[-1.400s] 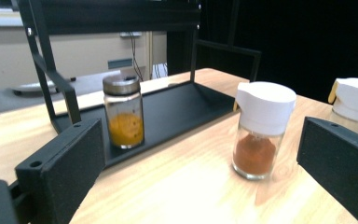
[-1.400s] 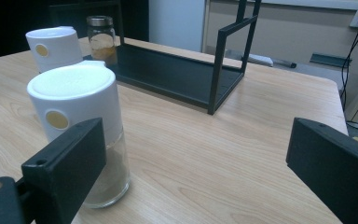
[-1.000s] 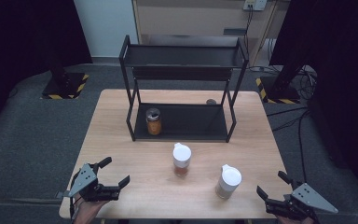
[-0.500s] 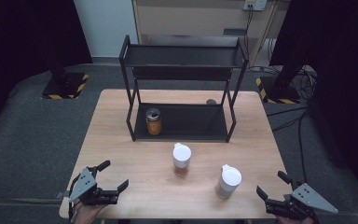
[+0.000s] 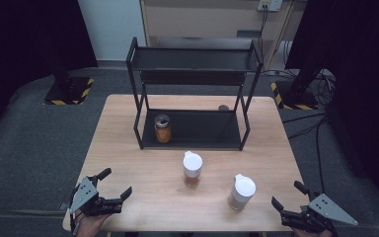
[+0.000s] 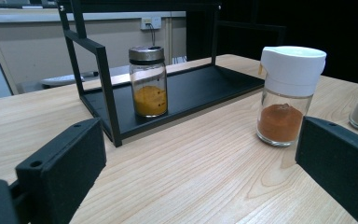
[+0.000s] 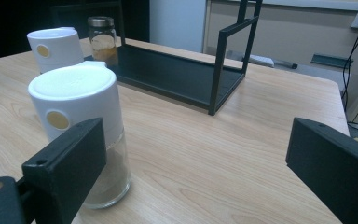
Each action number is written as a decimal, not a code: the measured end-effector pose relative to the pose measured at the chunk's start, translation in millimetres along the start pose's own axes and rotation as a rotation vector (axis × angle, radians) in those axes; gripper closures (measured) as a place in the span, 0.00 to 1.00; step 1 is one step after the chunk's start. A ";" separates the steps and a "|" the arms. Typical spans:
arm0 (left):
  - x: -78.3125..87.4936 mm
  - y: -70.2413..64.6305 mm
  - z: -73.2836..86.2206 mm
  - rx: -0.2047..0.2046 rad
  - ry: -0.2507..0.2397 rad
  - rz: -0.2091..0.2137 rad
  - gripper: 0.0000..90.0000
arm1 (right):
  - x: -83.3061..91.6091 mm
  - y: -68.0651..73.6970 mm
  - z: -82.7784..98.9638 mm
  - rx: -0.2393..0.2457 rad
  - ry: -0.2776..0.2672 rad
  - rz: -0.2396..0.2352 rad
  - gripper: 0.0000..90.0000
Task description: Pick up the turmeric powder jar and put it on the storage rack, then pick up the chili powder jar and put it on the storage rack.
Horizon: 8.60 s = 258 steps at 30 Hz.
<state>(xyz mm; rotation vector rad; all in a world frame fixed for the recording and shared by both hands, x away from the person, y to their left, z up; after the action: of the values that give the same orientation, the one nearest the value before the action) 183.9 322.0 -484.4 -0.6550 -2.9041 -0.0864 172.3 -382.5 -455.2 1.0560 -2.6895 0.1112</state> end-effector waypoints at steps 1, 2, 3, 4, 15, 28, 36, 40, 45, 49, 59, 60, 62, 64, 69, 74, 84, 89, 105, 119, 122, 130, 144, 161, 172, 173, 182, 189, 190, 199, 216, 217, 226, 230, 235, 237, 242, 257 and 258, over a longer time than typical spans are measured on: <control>-0.4 -0.4 -0.2 0.000 0.005 -0.001 0.01 | 0.0 0.0 0.0 0.000 0.000 0.000 0.06; -0.9 -0.7 -0.5 0.000 0.011 -0.003 0.01 | 0.0 0.0 0.0 -0.001 0.000 0.000 0.06; -1.1 -0.7 -0.5 0.001 0.014 -0.002 0.01 | 0.0 0.0 0.0 -0.001 0.000 -0.001 0.06; -0.9 -0.4 -0.5 0.004 0.014 0.000 0.01 | 0.0 0.0 0.0 -0.001 -0.001 -0.001 0.06; -0.9 -1.1 -1.7 0.004 0.005 0.033 0.00 | 0.3 -0.1 -1.1 -0.005 0.001 -0.001 0.06; -4.4 -0.5 -1.8 0.028 0.028 0.037 0.00 | -1.9 -1.0 -15.3 -0.025 -0.018 -0.030 0.06; -4.8 -0.4 -2.1 0.031 0.033 0.039 0.00 | -14.6 -0.4 -39.7 -0.013 -0.021 -0.079 0.06; -4.9 -0.5 -2.2 0.031 0.033 0.042 0.00 | -25.6 1.8 -53.4 0.003 -0.007 -0.108 0.06; -4.5 0.0 -2.0 0.035 0.030 0.042 0.00 | -40.0 5.4 -70.2 0.013 0.009 -0.146 0.06; -4.8 -0.3 -2.3 0.032 0.032 0.046 0.00 | -53.0 7.9 -81.6 0.010 0.017 -0.176 0.06; -5.1 -0.4 -2.3 0.032 0.034 0.048 0.00 | -87.0 15.0 -100.3 0.008 0.057 -0.240 0.06; -5.1 -0.4 -2.4 0.030 0.034 0.048 0.00 | -90.1 15.7 -101.5 0.009 0.059 -0.245 0.06; -5.1 -0.2 -2.2 0.032 0.033 0.049 0.00 | -95.9 17.4 -104.4 0.010 0.066 -0.254 0.06; -5.0 0.2 -2.2 0.034 0.034 0.049 0.00 | -101.4 19.1 -107.6 0.013 0.070 -0.265 0.06; -5.1 0.0 -2.2 0.034 0.034 0.051 0.00 | -115.6 24.0 -114.4 0.027 0.088 -0.286 0.06; -5.1 0.3 -2.2 0.035 0.035 0.051 0.00 | -129.7 25.9 -120.3 0.005 0.109 -0.310 0.06; -4.8 0.7 -2.1 0.037 0.033 0.054 0.00 | -156.8 36.5 -134.6 -0.009 0.152 -0.356 0.06; -5.2 0.4 -2.2 0.035 0.035 0.057 0.00 | -172.3 42.8 -140.9 -0.005 0.205 -0.361 0.07; -4.5 1.2 -1.9 0.038 0.029 0.060 0.00 | -231.0 65.1 -166.2 0.028 0.415 -0.369 0.09; -4.5 1.3 -2.0 0.034 0.028 0.065 0.00 | -273.7 76.5 -166.6 0.023 0.602 -0.324 0.14; -4.4 1.2 -2.0 0.033 0.027 0.065 0.00 | -278.8 79.2 -166.0 0.022 0.625 -0.320 0.17; -4.4 1.4 -2.0 0.035 0.027 0.068 0.00 | -285.4 89.0 -164.3 0.061 0.654 -0.285 0.30; -4.4 1.8 -1.8 0.038 0.027 0.068 0.00 | -287.1 90.0 -165.7 0.061 0.662 -0.289 0.35; -4.5 2.2 -1.7 0.040 0.027 0.071 0.00 | -283.3 83.3 -197.1 0.082 0.639 -0.291 0.35; -4.6 2.8 -1.3 0.047 0.027 0.073 0.00 | -290.6 71.0 -223.7 0.078 0.629 -0.282 0.35; -4.7 3.0 -1.2 0.048 0.027 0.073 0.00 | -292.0 69.5 -225.7 0.075 0.629 -0.279 0.35; -5.5 3.4 -1.0 0.052 0.032 0.075 0.00 | -306.1 54.3 -241.4 0.060 0.629 -0.247 0.35; -5.6 3.4 -1.0 0.050 0.033 0.077 0.00 | -320.2 44.8 -251.4 0.053 0.630 -0.223 0.35; -5.7 3.4 -1.0 0.050 0.033 0.077 0.00 | -322.6 43.4 -252.5 0.049 0.629 -0.220 0.35; -5.8 3.6 -0.8 0.050 0.033 0.078 0.00 | -346.5 29.8 -258.1 0.020 0.631 -0.194 0.35; -6.3 4.2 0.0 0.054 0.030 0.083 0.00 | -390.8 16.8 -249.8 -0.033 0.672 -0.143 0.35; -6.3 4.3 0.0 0.054 0.029 0.085 0.00 | -392.8 15.4 -247.2 -0.024 0.662 -0.145 0.35; -6.5 4.2 0.0 0.054 0.031 0.086 0.00 | -409.1 14.5 -237.4 -0.055 0.682 -0.128 0.35; -6.4 4.1 -0.1 0.053 0.031 0.086 0.00 | -414.6 16.1 -233.5 -0.055 0.683 -0.120 0.35; -6.4 4.2 0.0 0.053 0.031 0.085 0.00 | -418.9 15.0 -229.2 -0.053 0.690 -0.112 0.35; -6.6 4.2 0.0 0.054 0.031 0.086 0.00 | -420.3 14.1 -227.6 -0.063 0.687 -0.113 0.35; -6.4 4.3 0.0 0.053 0.031 0.086 0.00 | -423.2 12.6 -223.7 -0.068 0.697 -0.116 0.35; -6.4 4.4 0.0 0.052 0.032 0.086 0.00 | -425.6 9.2 -219.6 -0.084 0.689 -0.116 0.35; -6.4 4.4 0.0 0.053 0.032 0.085 0.00 | -425.8 8.9 -219.2 -0.086 0.690 -0.114 0.35</control>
<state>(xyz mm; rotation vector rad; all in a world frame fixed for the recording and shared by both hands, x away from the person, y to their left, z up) 191.5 323.3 -485.4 -0.7599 -2.8327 -0.0100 511.4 -60.1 -353.1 0.9251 -1.9941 0.2780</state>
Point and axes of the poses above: each handheld gripper's, and its own axes: x roughly backward along the jaws, z roughly out of its underside, y roughly to its left, the point moved 5 cm from there along -x, roughly forward along the jaws, and after that the axes turned 10 degrees about -z, right-handed, at the moved point
